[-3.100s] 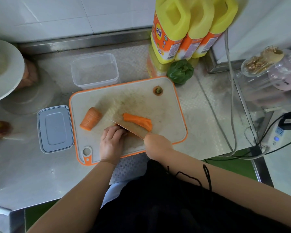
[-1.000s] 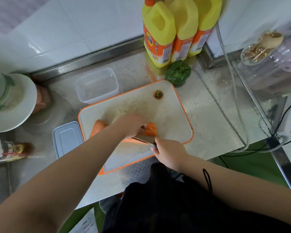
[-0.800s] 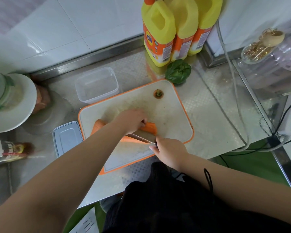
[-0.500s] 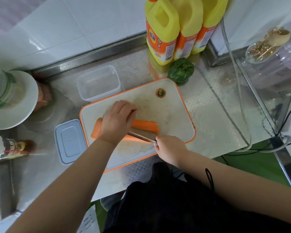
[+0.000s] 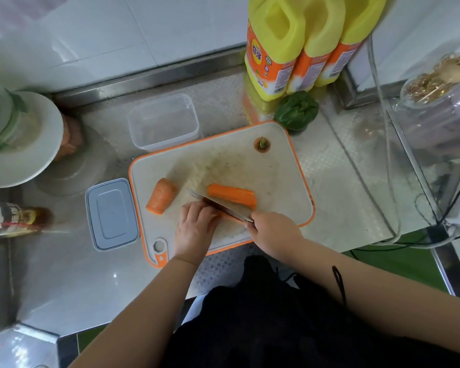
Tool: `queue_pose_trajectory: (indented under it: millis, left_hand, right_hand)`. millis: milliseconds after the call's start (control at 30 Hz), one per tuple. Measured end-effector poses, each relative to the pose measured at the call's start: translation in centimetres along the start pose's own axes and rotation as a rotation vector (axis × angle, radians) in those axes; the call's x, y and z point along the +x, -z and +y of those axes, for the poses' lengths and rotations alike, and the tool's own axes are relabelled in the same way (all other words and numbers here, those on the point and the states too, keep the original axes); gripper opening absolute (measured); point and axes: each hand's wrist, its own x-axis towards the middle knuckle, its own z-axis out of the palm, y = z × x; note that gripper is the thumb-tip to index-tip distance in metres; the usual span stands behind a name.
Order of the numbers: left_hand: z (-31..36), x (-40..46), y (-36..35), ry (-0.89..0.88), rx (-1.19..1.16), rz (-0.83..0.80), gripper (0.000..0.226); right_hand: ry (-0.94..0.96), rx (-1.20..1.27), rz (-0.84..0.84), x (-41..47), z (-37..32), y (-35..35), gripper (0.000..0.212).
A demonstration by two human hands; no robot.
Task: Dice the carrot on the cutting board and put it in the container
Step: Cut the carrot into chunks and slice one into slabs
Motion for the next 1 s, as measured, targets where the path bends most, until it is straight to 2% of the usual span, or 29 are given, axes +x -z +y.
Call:
queue_pose_trajectory:
  millis: [133,333,667,1000]
  left_hand:
    - [-0.1,0.0,-0.3,-0.069,0.079,0.059,0.019]
    - [-0.2,-0.2,-0.8,-0.029,-0.014,0.119,0.018]
    - [-0.5,-0.4,-1.3,-0.018,-0.062,0.116,0.007]
    - [-0.5,-0.4,-1.3,-0.029,-0.090,0.135,0.015]
  right_hand:
    - [-0.026,-0.008,-0.025,0.3,-0.2,0.4,0.025]
    - [-0.043,-0.006,-0.064,0.2,-0.5,0.9,0.025]
    - [-0.022,-0.068,-0.017,-0.9,-0.9,1.9,0.026]
    - [-0.048,-0.091,-0.084,-0.7,-1.5,2.0,0.029]
